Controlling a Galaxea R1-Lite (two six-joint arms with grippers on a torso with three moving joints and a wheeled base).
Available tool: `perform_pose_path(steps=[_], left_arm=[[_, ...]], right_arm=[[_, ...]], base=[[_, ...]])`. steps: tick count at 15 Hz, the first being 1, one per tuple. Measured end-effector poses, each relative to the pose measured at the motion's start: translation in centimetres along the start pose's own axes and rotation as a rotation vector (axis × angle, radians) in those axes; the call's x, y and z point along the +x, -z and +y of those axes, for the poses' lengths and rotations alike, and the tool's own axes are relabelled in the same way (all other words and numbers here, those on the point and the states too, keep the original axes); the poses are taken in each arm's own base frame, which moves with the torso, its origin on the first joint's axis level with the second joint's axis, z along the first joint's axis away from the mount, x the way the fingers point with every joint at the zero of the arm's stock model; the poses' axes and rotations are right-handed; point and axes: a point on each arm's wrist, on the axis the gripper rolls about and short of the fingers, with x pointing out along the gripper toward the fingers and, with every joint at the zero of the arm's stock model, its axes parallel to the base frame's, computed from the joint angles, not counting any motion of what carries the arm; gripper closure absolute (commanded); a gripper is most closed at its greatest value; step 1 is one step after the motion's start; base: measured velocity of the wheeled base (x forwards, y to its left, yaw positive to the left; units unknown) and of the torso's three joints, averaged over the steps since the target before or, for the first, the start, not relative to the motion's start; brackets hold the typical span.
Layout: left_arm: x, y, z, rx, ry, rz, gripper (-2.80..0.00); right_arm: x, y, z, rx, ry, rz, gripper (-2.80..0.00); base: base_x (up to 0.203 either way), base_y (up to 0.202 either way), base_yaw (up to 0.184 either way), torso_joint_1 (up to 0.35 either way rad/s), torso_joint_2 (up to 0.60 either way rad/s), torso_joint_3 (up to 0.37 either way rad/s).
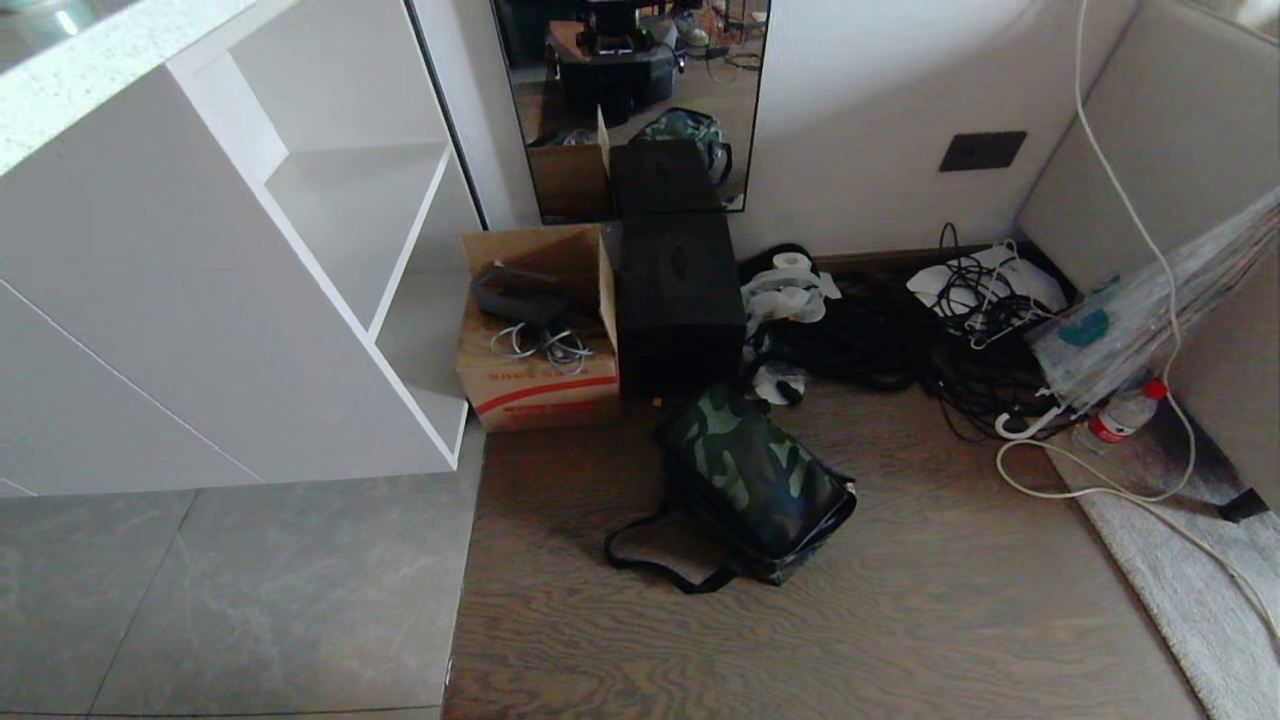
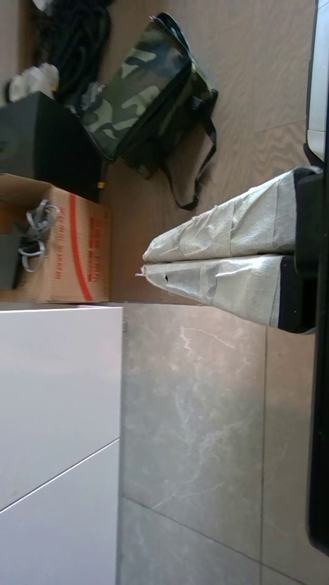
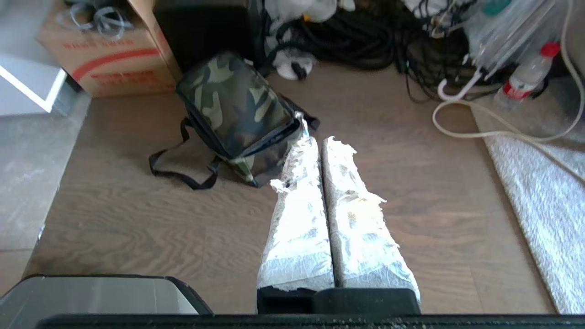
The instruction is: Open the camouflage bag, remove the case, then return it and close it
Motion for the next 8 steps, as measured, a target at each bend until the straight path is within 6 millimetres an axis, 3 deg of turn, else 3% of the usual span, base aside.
perform_pose_path(steps=[8], left_arm=[[-0.01, -0.03, 0.00, -0.001, 0.000, -0.001, 0.00]], right_arm=[[0.00, 0.00, 0.00, 0.000, -0.001, 0.000, 0.00]], base=[[0.000, 0.000, 0.000, 0.002, 0.00, 0.202]])
